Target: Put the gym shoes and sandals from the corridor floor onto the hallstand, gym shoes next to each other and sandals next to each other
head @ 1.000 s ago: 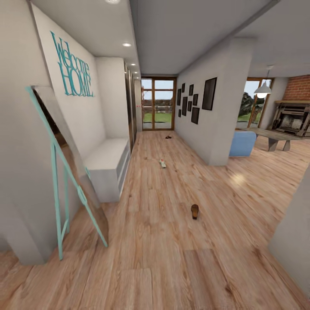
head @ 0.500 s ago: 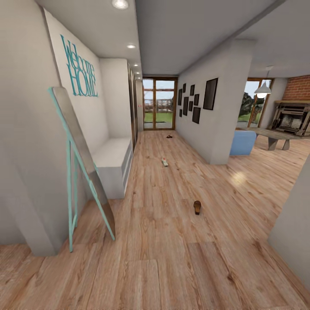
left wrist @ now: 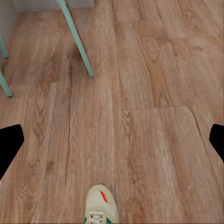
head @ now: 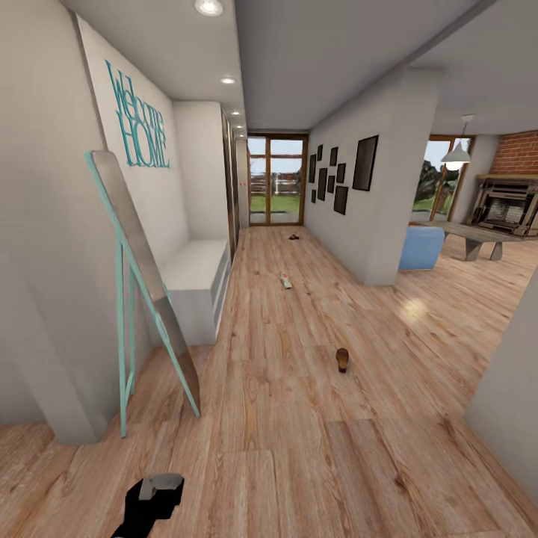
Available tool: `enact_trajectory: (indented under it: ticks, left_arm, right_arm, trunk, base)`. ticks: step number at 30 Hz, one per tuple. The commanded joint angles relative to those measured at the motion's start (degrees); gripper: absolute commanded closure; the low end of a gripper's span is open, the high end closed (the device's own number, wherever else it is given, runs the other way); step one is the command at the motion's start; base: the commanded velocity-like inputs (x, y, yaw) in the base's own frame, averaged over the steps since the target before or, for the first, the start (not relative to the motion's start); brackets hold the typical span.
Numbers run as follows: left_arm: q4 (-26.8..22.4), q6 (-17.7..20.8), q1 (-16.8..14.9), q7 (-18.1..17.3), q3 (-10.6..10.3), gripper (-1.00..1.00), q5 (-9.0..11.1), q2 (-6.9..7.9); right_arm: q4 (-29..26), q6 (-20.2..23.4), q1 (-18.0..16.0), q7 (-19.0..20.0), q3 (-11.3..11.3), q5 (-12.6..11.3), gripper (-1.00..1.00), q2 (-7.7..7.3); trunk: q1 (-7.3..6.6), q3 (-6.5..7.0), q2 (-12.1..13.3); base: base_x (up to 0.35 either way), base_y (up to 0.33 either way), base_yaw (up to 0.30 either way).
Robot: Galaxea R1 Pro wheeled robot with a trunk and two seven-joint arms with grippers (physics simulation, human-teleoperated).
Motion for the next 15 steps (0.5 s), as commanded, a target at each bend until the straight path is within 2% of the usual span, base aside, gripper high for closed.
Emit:
enact_trajectory:
  ticks: [1,4,5,9,15]
  left_arm:
    - [0.0,1.0,-1.3,0.0,0.0,-1.00,0.0,-0.10]
    - [0.0,2.2,-2.6,-0.1,0.0,-1.00,0.0,-0.29]
    - [0.1,2.7,-3.1,-0.1,-0.1,-1.00,0.0,-0.39]
    - [0.3,3.2,-3.7,-0.1,-0.2,-1.00,0.0,-0.51]
    - [0.4,3.5,-3.9,-0.1,-0.1,-1.00,0.2,-0.55]
  right_arm:
    - [-2.4,3.8,-1.1,0.1,0.0,-0.1,-1.00,0.00]
    - [-6.3,8.9,-2.1,0.2,0.0,-0.2,-1.00,0.01]
    - [-9.4,11.8,-2.5,0.2,0.0,-0.3,-1.00,0.01]
    - [-17.1,16.7,-3.0,0.3,0.1,-0.4,-1.00,-0.05]
    - [-23.1,18.9,-3.2,0.5,0.3,-0.4,-1.00,-0.14]
  trunk:
    - [0.00,-0.08,0.0]
    - [0.00,-0.08,0.0]
    - [0.00,-0.08,0.0]
    - [0.00,-0.08,0.0]
    - [0.00,-0.08,0.0]
  base:
    - [0.000,0.000,0.000]
    - [0.000,0.000,0.000]
    - [0.000,0.000,0.000]
    - [0.000,0.000,0.000]
    - [0.000,0.000,0.000]
